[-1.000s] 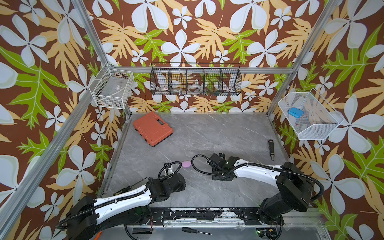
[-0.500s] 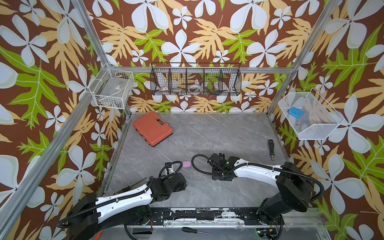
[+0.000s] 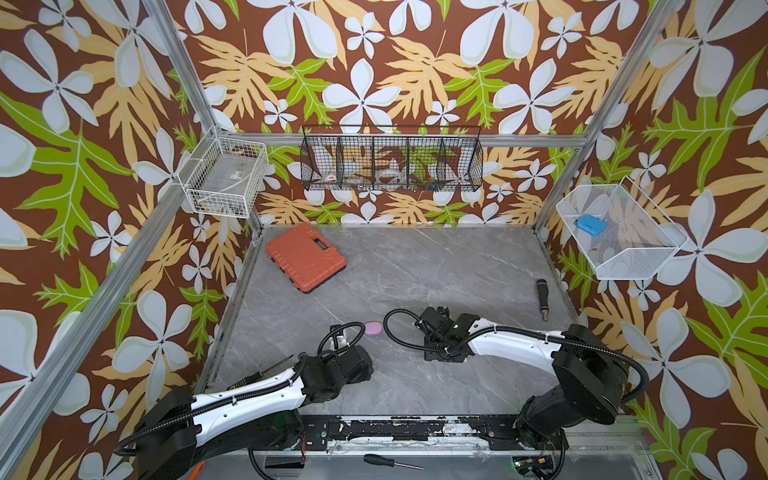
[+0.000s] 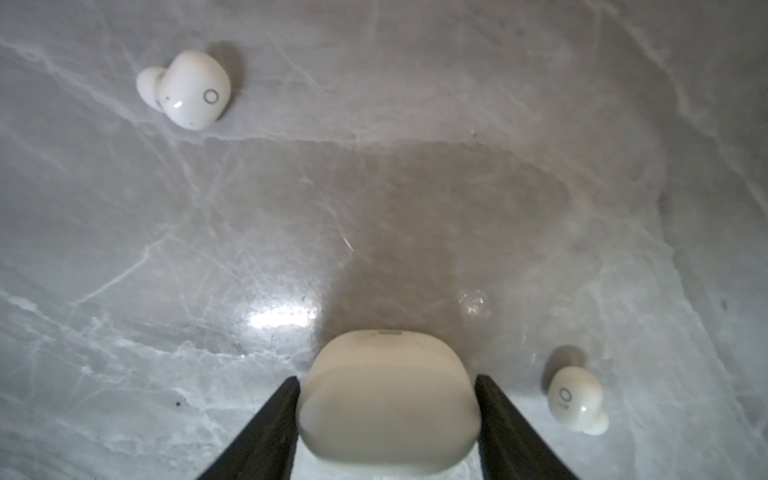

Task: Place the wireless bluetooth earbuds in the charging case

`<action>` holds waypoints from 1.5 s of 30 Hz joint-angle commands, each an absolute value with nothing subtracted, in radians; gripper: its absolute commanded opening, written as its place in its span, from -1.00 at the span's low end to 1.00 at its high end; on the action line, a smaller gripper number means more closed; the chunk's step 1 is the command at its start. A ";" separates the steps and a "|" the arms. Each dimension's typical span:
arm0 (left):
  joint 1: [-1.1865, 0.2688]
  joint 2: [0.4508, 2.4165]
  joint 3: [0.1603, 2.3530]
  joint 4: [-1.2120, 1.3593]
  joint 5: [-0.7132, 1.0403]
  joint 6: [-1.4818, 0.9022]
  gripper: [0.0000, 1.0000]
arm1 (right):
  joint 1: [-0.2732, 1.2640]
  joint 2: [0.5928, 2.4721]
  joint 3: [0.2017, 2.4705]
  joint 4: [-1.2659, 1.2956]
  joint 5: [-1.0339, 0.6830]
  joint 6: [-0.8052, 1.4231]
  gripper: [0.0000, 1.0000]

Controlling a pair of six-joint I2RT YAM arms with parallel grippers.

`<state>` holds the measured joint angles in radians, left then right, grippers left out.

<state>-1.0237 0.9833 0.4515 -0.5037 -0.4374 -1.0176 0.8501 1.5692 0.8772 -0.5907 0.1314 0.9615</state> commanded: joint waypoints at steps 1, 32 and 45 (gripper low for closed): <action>-1.024 0.984 0.459 -0.509 -0.452 -1.013 1.00 | 0.851 1.555 0.874 -0.592 0.141 0.957 0.27; -1.027 0.446 0.301 0.017 0.067 0.220 1.00 | 0.873 1.203 0.795 -0.534 0.087 0.859 0.19; -1.028 0.663 0.223 0.294 0.064 0.536 1.00 | 0.978 1.085 0.807 -0.486 0.036 0.841 0.19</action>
<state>-1.0267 0.6353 0.2321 0.1699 0.0868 0.4217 0.9535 1.0973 0.7998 -0.5236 0.0517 0.8524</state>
